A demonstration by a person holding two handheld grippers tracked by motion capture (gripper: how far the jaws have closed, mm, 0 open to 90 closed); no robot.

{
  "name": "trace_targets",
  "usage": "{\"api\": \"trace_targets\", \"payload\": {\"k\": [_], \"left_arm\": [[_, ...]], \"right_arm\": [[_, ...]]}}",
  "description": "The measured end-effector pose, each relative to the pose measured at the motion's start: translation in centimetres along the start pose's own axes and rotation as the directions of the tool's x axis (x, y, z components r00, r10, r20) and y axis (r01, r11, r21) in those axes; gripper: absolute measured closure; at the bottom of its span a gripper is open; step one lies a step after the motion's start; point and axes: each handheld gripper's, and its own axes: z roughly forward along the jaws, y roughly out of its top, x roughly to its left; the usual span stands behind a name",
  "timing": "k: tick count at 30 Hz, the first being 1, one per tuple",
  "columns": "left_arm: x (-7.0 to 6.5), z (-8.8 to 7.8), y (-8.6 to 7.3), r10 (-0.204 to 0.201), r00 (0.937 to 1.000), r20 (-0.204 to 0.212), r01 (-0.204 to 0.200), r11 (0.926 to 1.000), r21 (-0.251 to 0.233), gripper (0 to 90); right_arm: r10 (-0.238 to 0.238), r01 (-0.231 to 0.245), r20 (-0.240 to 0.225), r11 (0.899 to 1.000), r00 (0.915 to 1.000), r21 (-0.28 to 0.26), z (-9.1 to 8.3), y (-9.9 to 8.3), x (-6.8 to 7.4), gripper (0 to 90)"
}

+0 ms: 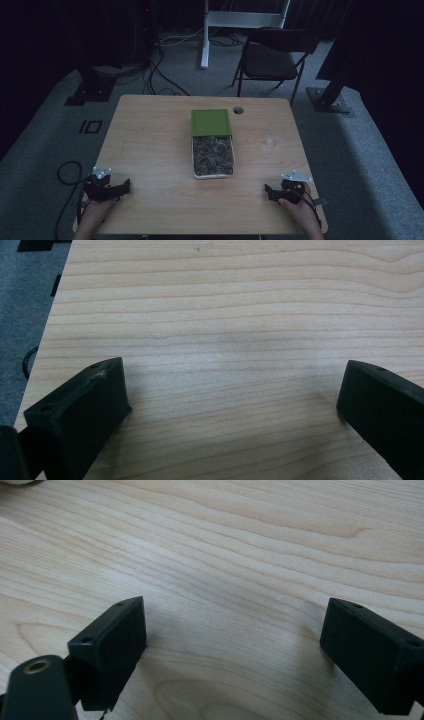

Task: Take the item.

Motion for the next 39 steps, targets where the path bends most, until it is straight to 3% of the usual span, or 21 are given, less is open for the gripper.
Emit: {"api": "trace_targets", "payload": {"k": [8, 12, 22, 39], "left_arm": [[0.0, 0.0, 0.0, 0.000, 1.0000, 0.000, 0.000, 1.0000, -0.001, 0.4], [0.0, 0.1, 0.1, -0.002, 1.0000, -0.002, 0.002, 1.0000, 0.000, 0.5], [0.0, 0.1, 0.1, -0.002, 1.0000, -0.001, 0.002, 1.0000, 0.000, 0.5], [0.0, 0.1, 0.1, -0.002, 1.0000, -0.001, 0.002, 1.0000, 0.000, 0.5]], "right_arm": [[0.003, -0.003, -0.002, 1.000, 1.0000, -0.006, -0.1, 0.0, -0.1, 12.1], [0.021, -0.021, 0.016, 1.000, 0.9996, -0.009, -0.2, -0.1, -0.1, 13.7], [0.064, -0.064, 0.014, 0.998, 0.9978, -0.023, -0.3, -0.2, -0.4, 12.8], [0.023, -0.023, -0.005, 0.995, 0.9997, -0.092, -2.1, 2.3, 0.6, 12.7]]}}
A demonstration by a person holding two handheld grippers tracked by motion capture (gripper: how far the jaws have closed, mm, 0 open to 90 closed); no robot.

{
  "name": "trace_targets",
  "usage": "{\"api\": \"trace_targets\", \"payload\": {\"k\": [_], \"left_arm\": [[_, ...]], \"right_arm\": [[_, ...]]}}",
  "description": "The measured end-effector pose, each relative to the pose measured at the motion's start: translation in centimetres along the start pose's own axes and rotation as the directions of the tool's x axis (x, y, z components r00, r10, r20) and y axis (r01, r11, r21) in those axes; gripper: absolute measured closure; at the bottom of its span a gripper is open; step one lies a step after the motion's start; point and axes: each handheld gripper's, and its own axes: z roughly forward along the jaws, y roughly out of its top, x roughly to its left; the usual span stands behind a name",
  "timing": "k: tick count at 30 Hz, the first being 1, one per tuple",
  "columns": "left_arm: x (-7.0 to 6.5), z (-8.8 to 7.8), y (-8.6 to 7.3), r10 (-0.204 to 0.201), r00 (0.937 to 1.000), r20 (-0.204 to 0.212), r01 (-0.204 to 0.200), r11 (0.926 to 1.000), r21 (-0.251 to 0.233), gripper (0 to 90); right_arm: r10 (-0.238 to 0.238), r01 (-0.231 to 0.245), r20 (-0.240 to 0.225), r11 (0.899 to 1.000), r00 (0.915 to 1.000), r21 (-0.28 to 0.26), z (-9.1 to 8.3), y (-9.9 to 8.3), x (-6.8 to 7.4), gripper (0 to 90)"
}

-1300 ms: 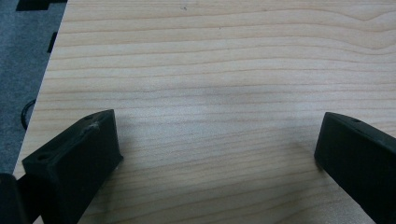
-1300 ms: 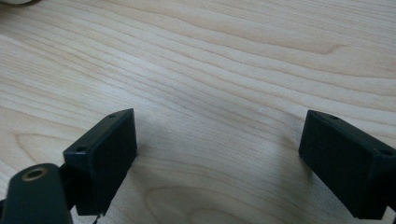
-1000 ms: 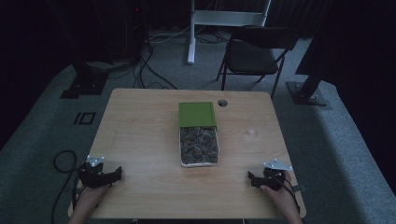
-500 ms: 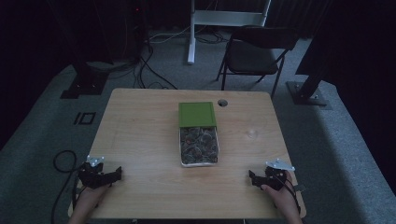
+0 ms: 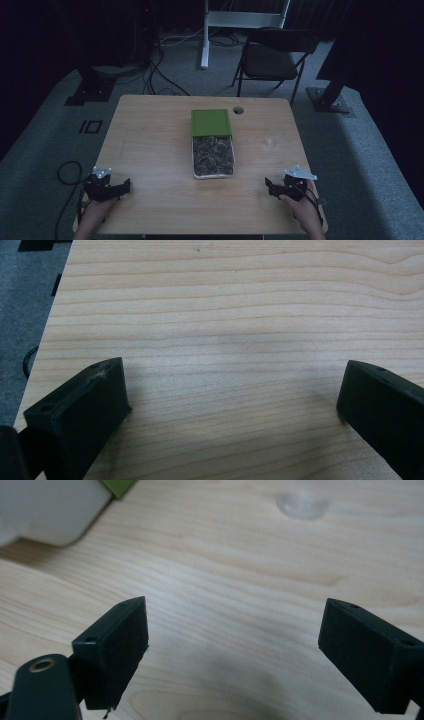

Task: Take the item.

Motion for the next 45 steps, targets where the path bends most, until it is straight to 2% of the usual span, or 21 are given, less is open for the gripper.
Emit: {"api": "trace_targets", "payload": {"k": [19, 28, 45], "left_arm": [[0.0, 0.0, 0.0, 0.000, 1.0000, -0.001, 0.000, 1.0000, 0.000, 0.5], [0.0, 0.0, 0.0, 0.000, 1.0000, -0.001, 0.000, 1.0000, 0.000, 0.5], [0.0, 0.0, 0.0, 0.000, 1.0000, -0.001, 0.000, 1.0000, 0.000, 0.5]], "right_arm": [[-0.041, 0.039, -0.029, 0.997, 0.9987, -0.068, -1.3, 3.2, 1.5, 12.7], [-0.069, 0.062, -0.059, 0.992, 0.9959, -0.110, -1.8, 4.7, 3.1, 12.7], [-0.099, 0.088, -0.092, 0.989, 0.9908, -0.121, -1.2, 5.9, 5.0, 12.9]]}}
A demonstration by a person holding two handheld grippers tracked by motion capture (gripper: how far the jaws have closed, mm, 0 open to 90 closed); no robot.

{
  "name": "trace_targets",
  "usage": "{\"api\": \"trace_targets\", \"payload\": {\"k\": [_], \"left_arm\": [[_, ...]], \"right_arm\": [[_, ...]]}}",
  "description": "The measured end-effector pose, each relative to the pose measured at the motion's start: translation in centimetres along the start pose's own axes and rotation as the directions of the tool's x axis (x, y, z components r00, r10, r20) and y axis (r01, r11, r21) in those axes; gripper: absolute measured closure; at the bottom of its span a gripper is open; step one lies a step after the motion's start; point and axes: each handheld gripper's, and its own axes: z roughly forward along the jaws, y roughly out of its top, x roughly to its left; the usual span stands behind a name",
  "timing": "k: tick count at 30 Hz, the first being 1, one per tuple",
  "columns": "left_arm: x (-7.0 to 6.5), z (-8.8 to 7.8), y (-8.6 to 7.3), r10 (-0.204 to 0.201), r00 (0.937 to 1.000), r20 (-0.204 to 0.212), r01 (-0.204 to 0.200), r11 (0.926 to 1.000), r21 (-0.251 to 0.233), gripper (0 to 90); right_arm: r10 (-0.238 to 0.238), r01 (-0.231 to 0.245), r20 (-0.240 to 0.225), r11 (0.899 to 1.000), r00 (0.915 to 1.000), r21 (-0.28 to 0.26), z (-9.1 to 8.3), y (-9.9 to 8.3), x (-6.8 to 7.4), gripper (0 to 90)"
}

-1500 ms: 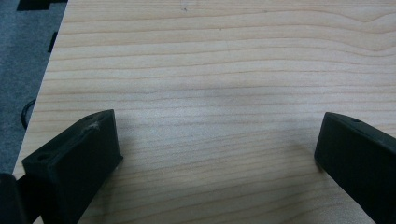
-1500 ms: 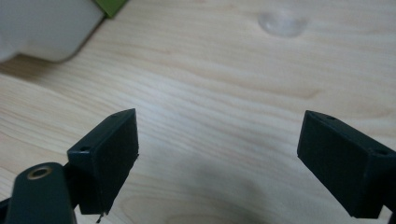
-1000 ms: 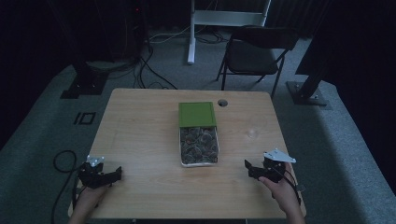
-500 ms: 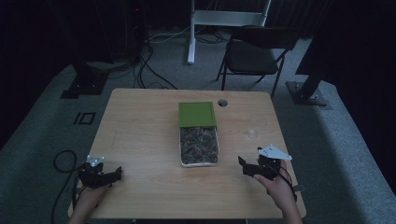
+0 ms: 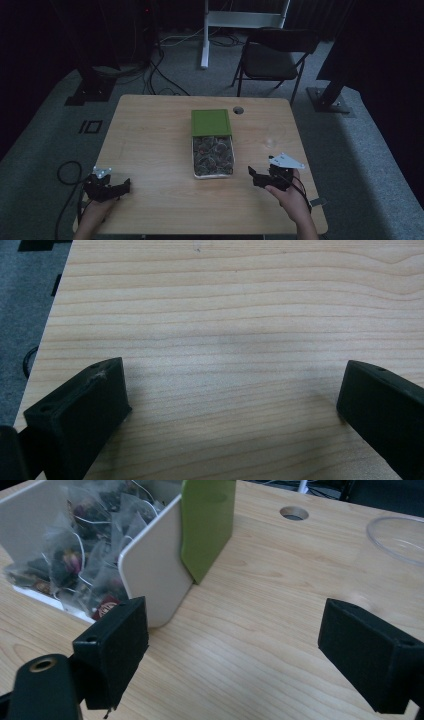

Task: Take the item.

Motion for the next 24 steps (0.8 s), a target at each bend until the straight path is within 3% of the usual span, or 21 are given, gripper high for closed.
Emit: {"api": "trace_targets", "payload": {"k": [24], "left_arm": [[0.0, 0.0, 0.0, 0.000, 1.0000, 0.000, 0.000, 1.0000, 0.000, 0.5]], "right_arm": [[-0.046, 0.044, -0.058, 0.999, 0.9973, -0.027, 1.4, 2.2, 2.6, 13.6]]}}
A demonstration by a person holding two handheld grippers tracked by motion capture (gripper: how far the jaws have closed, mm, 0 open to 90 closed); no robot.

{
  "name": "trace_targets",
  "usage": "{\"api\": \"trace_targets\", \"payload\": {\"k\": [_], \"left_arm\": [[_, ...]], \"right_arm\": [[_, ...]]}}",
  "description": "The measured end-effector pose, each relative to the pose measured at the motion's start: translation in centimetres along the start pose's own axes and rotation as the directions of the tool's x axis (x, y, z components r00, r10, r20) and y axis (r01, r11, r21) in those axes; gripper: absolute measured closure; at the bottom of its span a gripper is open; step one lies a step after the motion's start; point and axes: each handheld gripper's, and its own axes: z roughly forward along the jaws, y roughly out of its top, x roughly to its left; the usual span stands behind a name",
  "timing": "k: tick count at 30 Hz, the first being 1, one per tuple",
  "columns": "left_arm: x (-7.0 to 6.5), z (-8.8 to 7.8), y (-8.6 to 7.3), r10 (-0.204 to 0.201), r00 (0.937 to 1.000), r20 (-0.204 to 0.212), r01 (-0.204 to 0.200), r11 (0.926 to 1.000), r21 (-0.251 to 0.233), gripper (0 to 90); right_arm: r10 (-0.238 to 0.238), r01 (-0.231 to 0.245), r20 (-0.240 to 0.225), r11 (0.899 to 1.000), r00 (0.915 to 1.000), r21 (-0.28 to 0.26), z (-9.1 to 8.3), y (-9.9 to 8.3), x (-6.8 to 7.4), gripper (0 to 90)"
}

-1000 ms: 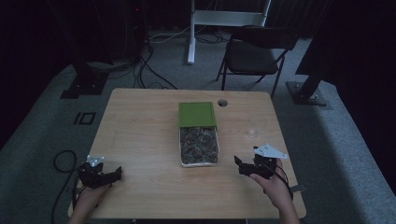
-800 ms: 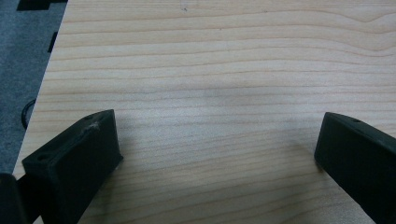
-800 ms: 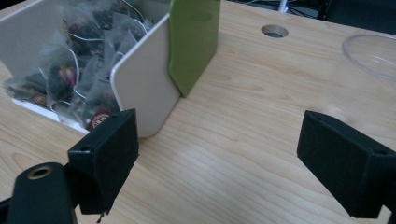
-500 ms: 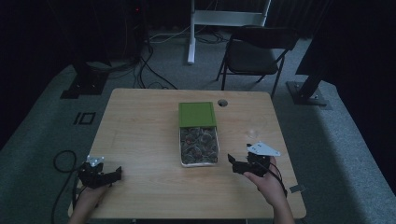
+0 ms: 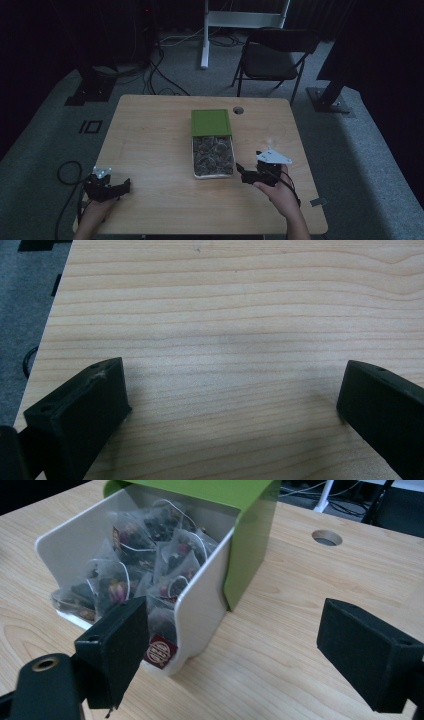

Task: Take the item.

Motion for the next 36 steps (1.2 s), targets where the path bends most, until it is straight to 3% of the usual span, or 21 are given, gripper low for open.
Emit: {"api": "trace_targets", "payload": {"k": [23, 36], "left_arm": [[0.0, 0.0, 0.0, 0.000, 1.0000, 0.001, 0.000, 1.0000, 0.000, 0.5], [0.0, 0.0, 0.0, 0.000, 1.0000, 0.000, 0.000, 1.0000, 0.000, 0.5]], "right_arm": [[-0.059, 0.058, -0.065, 0.998, 0.9961, -0.019, 2.0, 1.6, 2.9, 14.4], [-0.093, 0.092, -0.108, 0.996, 0.9897, -0.016, 3.4, 2.3, 4.7, 16.1]]}}
